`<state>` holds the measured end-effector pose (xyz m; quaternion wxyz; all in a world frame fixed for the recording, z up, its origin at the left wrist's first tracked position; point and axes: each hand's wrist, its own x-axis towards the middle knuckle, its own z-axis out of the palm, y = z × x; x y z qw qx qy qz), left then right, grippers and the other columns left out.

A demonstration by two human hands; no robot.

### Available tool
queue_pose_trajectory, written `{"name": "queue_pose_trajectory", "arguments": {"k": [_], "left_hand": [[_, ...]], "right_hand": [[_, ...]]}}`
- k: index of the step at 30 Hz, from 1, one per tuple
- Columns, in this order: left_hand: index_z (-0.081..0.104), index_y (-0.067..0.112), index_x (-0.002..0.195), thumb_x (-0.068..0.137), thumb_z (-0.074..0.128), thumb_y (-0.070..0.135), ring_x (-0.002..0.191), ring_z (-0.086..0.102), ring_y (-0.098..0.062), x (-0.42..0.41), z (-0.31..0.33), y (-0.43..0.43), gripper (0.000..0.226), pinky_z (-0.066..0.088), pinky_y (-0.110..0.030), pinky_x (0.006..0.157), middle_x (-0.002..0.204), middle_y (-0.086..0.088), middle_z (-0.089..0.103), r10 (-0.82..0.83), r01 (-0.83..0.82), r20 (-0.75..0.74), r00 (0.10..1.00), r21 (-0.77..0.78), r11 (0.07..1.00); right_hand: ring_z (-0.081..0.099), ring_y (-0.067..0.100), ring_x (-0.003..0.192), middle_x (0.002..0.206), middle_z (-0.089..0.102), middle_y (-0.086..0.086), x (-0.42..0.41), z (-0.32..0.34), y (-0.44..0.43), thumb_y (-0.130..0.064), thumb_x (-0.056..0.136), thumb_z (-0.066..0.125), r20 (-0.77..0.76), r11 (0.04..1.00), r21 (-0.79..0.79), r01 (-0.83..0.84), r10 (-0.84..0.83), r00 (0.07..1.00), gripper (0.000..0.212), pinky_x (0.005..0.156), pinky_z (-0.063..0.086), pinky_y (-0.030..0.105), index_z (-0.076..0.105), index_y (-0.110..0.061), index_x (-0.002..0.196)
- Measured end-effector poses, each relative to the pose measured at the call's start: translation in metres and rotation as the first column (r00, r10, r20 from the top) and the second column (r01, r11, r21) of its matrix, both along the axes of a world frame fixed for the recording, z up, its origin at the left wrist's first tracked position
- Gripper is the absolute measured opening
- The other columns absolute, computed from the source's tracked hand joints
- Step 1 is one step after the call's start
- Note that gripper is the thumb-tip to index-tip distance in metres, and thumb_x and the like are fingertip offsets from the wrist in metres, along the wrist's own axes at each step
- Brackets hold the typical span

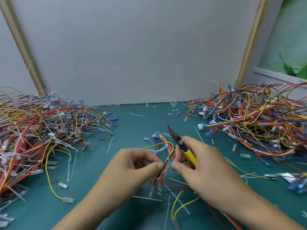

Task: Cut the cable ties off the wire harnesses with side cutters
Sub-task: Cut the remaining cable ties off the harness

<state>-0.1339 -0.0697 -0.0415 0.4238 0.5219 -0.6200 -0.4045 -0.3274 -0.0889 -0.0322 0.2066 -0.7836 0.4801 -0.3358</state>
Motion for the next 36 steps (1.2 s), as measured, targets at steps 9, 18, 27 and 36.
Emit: {"name": "queue_pose_trajectory", "arguments": {"k": [9, 18, 27, 36], "left_hand": [[0.075, 0.018, 0.079, 0.077, 0.082, 0.007, 0.063, 0.071, -0.019, -0.001, -0.003, -0.002, 0.014, 0.054, -0.021, 0.063, 0.069, -0.012, 0.073, -0.020, 0.021, -0.015, 1.000, 0.023, 1.000], [0.073, 0.027, 0.074, 0.080, 0.077, 0.015, 0.053, 0.056, -0.006, 0.001, -0.006, -0.005, 0.015, 0.042, -0.018, 0.052, 0.066, -0.004, 0.072, 0.113, -0.108, 0.164, 0.980, -0.036, 0.993], [0.075, 0.019, 0.073, 0.081, 0.074, 0.013, 0.061, 0.070, -0.026, 0.000, -0.006, -0.004, 0.010, 0.058, -0.039, 0.064, 0.062, -0.005, 0.072, 0.185, -0.186, 0.108, 0.977, -0.001, 0.983], [0.076, 0.009, 0.071, 0.080, 0.073, 0.001, 0.055, 0.067, -0.019, -0.003, 0.001, -0.001, 0.012, 0.055, -0.024, 0.050, 0.065, -0.016, 0.072, 0.255, -0.262, -0.296, 0.921, 0.017, 0.965]], "right_hand": [[0.058, 0.004, 0.065, 0.076, 0.062, -0.027, 0.001, 0.000, 0.003, -0.024, 0.083, 0.067, -0.024, 1.000, -0.015, 0.019, -0.020, 1.000, 0.016, 0.059, 0.045, 0.015, 0.053, -0.031, 0.079], [0.063, 0.000, 0.067, 0.076, 0.068, -0.024, 0.004, 0.009, 0.008, -0.036, 0.088, 0.063, 0.158, 0.999, 0.036, 0.007, -0.013, 0.987, 0.005, 0.062, 0.046, 0.012, 0.068, -0.034, 0.090], [0.073, 0.022, 0.069, 0.072, 0.072, 0.003, 0.013, 0.015, 0.023, -0.058, 0.069, 0.061, 0.488, 0.871, 0.397, -0.290, 0.067, 0.870, 0.037, 0.079, 0.061, 0.045, 0.068, -0.024, 0.082], [0.069, 0.016, 0.073, 0.077, 0.073, 0.001, 0.011, 0.012, 0.023, -0.073, 0.062, 0.049, 0.060, 0.891, 0.441, -0.103, 0.085, 0.995, 0.056, 0.079, 0.057, 0.041, 0.057, -0.025, 0.090]]}}
